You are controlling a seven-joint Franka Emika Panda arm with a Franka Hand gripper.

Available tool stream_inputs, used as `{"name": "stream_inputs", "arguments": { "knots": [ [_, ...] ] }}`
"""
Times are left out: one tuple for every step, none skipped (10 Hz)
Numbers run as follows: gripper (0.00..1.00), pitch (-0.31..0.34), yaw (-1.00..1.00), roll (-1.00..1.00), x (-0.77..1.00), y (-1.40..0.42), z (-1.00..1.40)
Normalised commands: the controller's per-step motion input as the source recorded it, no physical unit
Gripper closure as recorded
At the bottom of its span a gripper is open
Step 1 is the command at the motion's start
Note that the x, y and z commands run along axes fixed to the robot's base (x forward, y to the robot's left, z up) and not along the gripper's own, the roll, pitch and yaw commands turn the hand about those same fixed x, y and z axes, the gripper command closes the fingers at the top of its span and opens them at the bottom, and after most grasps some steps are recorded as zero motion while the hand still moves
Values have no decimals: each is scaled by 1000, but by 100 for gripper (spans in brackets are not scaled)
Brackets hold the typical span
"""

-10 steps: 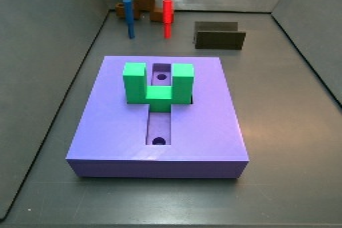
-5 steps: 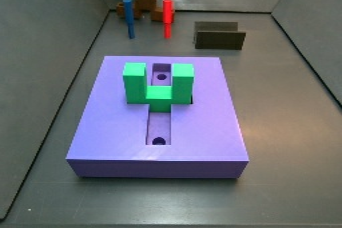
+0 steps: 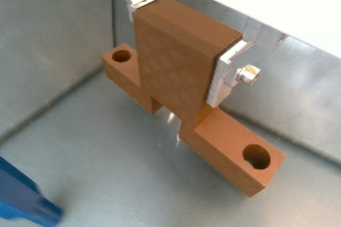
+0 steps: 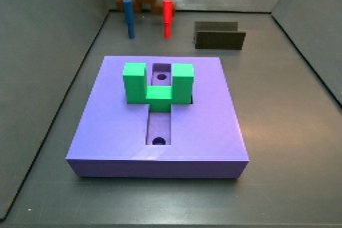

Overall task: Pick up the brown object. Move up. Move to above the board. Insert the brown object.
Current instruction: Move up, then move to above the board.

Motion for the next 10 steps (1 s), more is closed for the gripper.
{"name": "stream_inputs", "arguments": {
  "knots": [
    [100,45,30,42,-26,19,600],
    [100,43,23,98,16,-6,229],
    [100,0,0,0,0,0,1400],
    [100,19,-5,-57,-33,0,1400],
    [100,15,-10,-13,-66,-6,1400],
    [100,3,-1,18,-35,-10,1400],
    [100,43,-1,2,16,4,1400],
    [100,82,-2,-10,22,6,799],
    [100,75,2,11,23,-9,295],
    [100,129,522,-131,234,-1400,131]
  ]
}}
